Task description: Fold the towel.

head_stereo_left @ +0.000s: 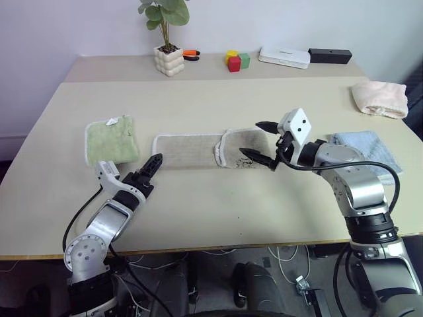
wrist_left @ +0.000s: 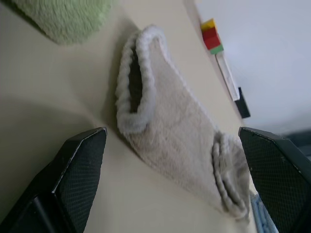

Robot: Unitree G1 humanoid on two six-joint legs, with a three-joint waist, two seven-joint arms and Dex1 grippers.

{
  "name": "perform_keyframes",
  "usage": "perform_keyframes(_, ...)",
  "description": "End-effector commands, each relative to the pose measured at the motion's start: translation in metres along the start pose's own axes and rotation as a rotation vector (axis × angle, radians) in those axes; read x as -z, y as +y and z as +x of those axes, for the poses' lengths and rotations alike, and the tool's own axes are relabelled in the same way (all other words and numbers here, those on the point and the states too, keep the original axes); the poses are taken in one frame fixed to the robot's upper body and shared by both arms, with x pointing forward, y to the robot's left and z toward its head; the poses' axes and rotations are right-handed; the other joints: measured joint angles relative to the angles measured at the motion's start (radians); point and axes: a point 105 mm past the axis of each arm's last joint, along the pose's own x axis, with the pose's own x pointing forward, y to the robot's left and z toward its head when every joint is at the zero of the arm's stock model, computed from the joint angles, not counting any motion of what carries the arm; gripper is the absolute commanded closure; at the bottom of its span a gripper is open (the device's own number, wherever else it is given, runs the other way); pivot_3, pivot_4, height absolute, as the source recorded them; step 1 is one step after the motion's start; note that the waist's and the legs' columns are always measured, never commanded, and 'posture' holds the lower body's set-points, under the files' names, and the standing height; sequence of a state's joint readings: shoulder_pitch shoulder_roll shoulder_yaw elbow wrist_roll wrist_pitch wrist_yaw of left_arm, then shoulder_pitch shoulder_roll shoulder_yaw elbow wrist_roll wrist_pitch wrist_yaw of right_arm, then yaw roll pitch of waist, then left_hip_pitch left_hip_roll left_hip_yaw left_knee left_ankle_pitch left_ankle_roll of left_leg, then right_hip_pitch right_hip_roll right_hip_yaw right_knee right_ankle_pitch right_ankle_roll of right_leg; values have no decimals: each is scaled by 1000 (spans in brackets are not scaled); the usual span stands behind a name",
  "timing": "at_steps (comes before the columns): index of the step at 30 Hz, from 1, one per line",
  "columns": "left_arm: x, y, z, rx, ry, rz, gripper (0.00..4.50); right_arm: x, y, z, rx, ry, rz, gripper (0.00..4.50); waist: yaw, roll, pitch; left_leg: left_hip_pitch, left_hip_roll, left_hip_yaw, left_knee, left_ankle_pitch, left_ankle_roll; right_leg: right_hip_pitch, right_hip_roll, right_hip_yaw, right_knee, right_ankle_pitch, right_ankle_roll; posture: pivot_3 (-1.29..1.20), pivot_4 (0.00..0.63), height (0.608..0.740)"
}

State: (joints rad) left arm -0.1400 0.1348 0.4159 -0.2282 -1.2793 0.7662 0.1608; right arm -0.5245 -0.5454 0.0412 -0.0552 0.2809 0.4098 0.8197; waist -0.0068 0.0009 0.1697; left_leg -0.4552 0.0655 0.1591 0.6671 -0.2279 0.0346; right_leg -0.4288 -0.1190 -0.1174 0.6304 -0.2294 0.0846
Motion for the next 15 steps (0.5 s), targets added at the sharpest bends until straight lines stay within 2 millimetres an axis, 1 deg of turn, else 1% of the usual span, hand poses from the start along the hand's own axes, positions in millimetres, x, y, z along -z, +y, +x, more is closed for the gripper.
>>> perform_keyframes(1,3,4,12,-23,13,-71,257,-13,0,1,12,-28,-53,1,1,0,0,0,0,0,0,0,0,0,0,0,0,0,0,0,150,740)
perform_keyframes(3,5,1,19,-8,25,-113,866,-13,-4,-1,25,-21,-63,0,3,0,0,0,0,0,0,0,0,0,0,0,0,0,0,0,150,740)
perform_keyframes(6,8,-1,26,-12,46,-90,2323,-14,-10,-6,41,-10,-75,0,3,0,0,0,-1,0,0,0,0,0,0,0,0,1,2,0,150,740)
perform_keyframes(9,7,-4,29,-4,47,-82,3857,-13,-10,-19,20,13,-112,0,6,0,0,0,-1,0,0,0,0,0,0,0,0,1,2,0,150,740)
perform_keyframes(10,6,-9,30,17,46,-83,4360,-14,-10,-25,8,10,-112,0,8,0,0,0,-1,0,0,0,0,0,0,0,0,1,2,0,150,740)
perform_keyframes(11,5,-13,30,33,47,-82,4437,-16,-10,-32,-11,0,-98,0,12,0,0,0,-1,0,0,0,0,0,0,0,0,1,1,0,150,740)
perform_keyframes(13,3,-22,31,67,46,-63,4437,-19,-9,-46,-38,-1,-98,0,14,-1,1,0,0,0,0,0,0,0,0,0,-1,1,1,0,150,740)
perform_keyframes(15,2,-33,32,99,50,8,4437,-19,-11,-57,-43,3,-97,0,17,-2,1,0,0,0,0,0,0,0,0,0,-1,1,1,0,150,740)
